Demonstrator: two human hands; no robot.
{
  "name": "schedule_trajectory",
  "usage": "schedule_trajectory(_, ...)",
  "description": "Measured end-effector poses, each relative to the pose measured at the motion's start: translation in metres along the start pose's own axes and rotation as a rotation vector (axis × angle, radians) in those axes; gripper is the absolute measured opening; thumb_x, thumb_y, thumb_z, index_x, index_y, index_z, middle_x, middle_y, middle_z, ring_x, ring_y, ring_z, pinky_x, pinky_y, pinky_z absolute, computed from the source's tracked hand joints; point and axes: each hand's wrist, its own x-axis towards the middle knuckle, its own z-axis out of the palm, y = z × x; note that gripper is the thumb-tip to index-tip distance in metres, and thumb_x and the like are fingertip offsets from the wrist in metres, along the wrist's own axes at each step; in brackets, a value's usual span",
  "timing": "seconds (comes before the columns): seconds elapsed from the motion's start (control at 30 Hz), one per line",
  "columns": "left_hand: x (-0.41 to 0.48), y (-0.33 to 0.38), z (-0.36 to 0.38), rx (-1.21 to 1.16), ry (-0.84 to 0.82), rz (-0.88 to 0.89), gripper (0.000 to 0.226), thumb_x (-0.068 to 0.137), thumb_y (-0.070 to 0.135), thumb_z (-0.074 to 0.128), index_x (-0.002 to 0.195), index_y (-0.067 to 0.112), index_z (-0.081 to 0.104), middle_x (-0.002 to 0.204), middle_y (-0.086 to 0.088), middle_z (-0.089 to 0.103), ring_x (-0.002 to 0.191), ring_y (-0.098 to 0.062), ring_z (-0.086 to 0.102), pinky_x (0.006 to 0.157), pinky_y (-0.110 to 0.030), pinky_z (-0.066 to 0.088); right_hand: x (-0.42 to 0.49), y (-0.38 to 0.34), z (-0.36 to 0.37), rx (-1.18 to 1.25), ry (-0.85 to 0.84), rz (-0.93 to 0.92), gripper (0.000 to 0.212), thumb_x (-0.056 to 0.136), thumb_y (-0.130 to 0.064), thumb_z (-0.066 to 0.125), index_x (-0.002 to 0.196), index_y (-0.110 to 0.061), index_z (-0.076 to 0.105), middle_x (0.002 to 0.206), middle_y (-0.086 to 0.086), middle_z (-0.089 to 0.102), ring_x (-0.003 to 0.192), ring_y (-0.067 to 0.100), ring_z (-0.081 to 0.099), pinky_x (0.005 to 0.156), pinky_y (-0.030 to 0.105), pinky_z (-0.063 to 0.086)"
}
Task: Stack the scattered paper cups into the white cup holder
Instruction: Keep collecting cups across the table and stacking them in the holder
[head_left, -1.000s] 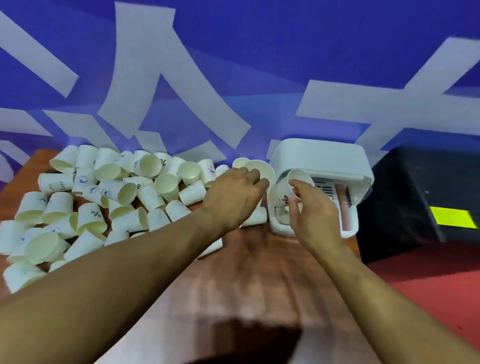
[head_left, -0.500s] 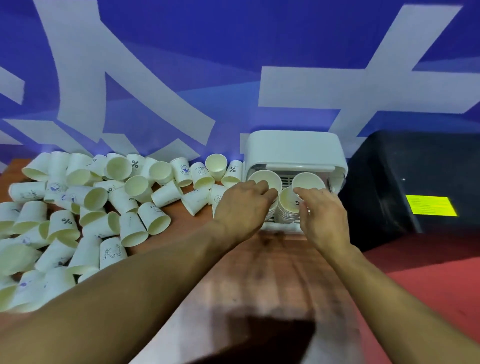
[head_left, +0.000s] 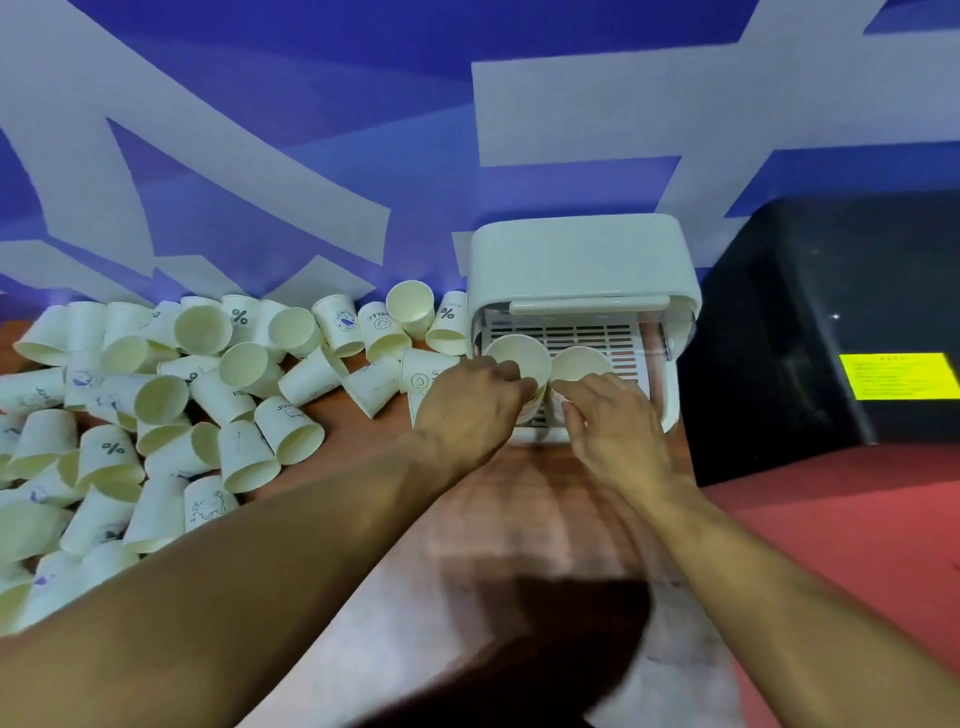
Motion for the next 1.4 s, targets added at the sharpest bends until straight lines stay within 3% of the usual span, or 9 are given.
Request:
schedule_trajectory(0.13, 0.000, -0.005, 0.012, -0.130, -0.140, -0.017, 0.036, 0.088, 0.006, 0.045, 0.119, 0.015, 0.059, 0.104, -0.006, 0.059, 0.097, -0.030, 0.055, 0.069, -0.041, 0.049, 0.001, 0.000, 0.005, 0.012, 0.036, -0.012, 0.028, 0.083, -0.014, 0.055, 0.104, -0.011, 0.072, 0.084, 0.004, 0.067, 0.077, 0.029, 0.061, 0.070, 0.039, 0.050)
schedule_trajectory(0.27, 0.000, -0.009, 0.020, -0.163, -0.155, -0.004, 0.037, 0.089, 0.009, 0.043, 0.121, 0.015, 0.060, 0.106, -0.007, 0.060, 0.099, -0.030, 0.054, 0.076, -0.042, 0.049, -0.001, -0.002, 0.007, 0.029, 0.057, 0.001, 0.027, 0.082, -0.013, 0.056, 0.104, -0.011, 0.072, 0.084, 0.003, 0.067, 0.077, 0.029, 0.060, 0.071, 0.038, 0.050)
schedule_trajectory(0.4, -0.001, -0.015, 0.027, -0.231, -0.106, 0.047, 0.035, 0.092, 0.011, 0.044, 0.123, 0.014, 0.060, 0.111, -0.008, 0.059, 0.103, -0.030, 0.054, 0.077, -0.035, 0.046, -0.001, -0.005, 0.006, 0.035, 0.071, 0.013, 0.028, 0.079, -0.011, 0.060, 0.105, -0.009, 0.072, 0.088, 0.005, 0.067, 0.081, 0.029, 0.060, 0.073, 0.040, 0.052)
schedule_trajectory(0.5, -0.018, -0.019, 0.033, -0.357, 0.078, 0.033, 0.034, 0.096, 0.016, 0.052, 0.129, 0.013, 0.058, 0.120, -0.009, 0.058, 0.105, -0.028, 0.054, 0.079, -0.030, 0.044, -0.005, -0.014, 0.002, 0.061, 0.161, -0.009, 0.029, 0.080, -0.005, 0.061, 0.108, -0.005, 0.069, 0.098, 0.008, 0.065, 0.090, 0.030, 0.058, 0.079, 0.041, 0.051)
schedule_trajectory(0.67, -0.082, -0.036, 0.050, -0.471, 0.252, -0.386, 0.038, 0.089, 0.028, 0.058, 0.125, 0.016, 0.061, 0.113, -0.007, 0.058, 0.101, -0.027, 0.057, 0.081, -0.036, 0.050, -0.020, -0.051, 0.008, 0.113, 0.232, -0.080, 0.026, 0.082, -0.005, 0.063, 0.107, -0.005, 0.069, 0.102, 0.009, 0.065, 0.093, 0.029, 0.057, 0.080, 0.037, 0.048)
schedule_trajectory(0.93, -0.185, -0.050, 0.086, -0.562, 0.055, -1.077, 0.045, 0.088, 0.047, 0.062, 0.125, 0.022, 0.056, 0.112, -0.007, 0.062, 0.097, -0.026, 0.063, 0.073, -0.031, 0.046, -0.028, -0.128, 0.040, 0.174, 0.018, -0.227, 0.031, 0.081, -0.006, 0.068, 0.111, -0.008, 0.067, 0.101, 0.006, 0.063, 0.091, 0.026, 0.057, 0.077, 0.036, 0.051)
schedule_trajectory(1.03, -0.200, -0.049, 0.101, -0.720, -0.012, -1.291, 0.053, 0.084, 0.048, 0.065, 0.128, 0.023, 0.052, 0.116, -0.010, 0.063, 0.105, -0.028, 0.061, 0.082, -0.033, 0.049, -0.032, -0.151, 0.050, 0.186, -0.074, -0.220, 0.035, 0.080, -0.008, 0.069, 0.115, -0.011, 0.066, 0.106, 0.005, 0.064, 0.095, 0.025, 0.059, 0.078, 0.036, 0.053)
schedule_trajectory(1.2, -0.202, -0.044, 0.113, -0.845, -0.049, -1.367, 0.054, 0.086, 0.042, 0.063, 0.133, 0.021, 0.049, 0.124, -0.011, 0.062, 0.113, -0.029, 0.059, 0.089, -0.034, 0.047, -0.040, -0.163, 0.053, 0.165, -0.186, -0.261, 0.035, 0.085, -0.016, 0.062, 0.120, -0.013, 0.063, 0.109, 0.003, 0.062, 0.098, 0.025, 0.058, 0.081, 0.038, 0.052)
schedule_trajectory(1.4, -0.200, -0.044, 0.117, -0.963, -0.015, -1.274, 0.039, 0.092, 0.026, 0.061, 0.129, 0.015, 0.056, 0.126, -0.008, 0.062, 0.115, -0.027, 0.057, 0.091, -0.028, 0.041, -0.032, -0.160, 0.051, 0.132, -0.268, -0.243, 0.038, 0.087, -0.018, 0.062, 0.125, -0.015, 0.061, 0.113, 0.004, 0.063, 0.100, 0.023, 0.060, 0.083, 0.038, 0.053)
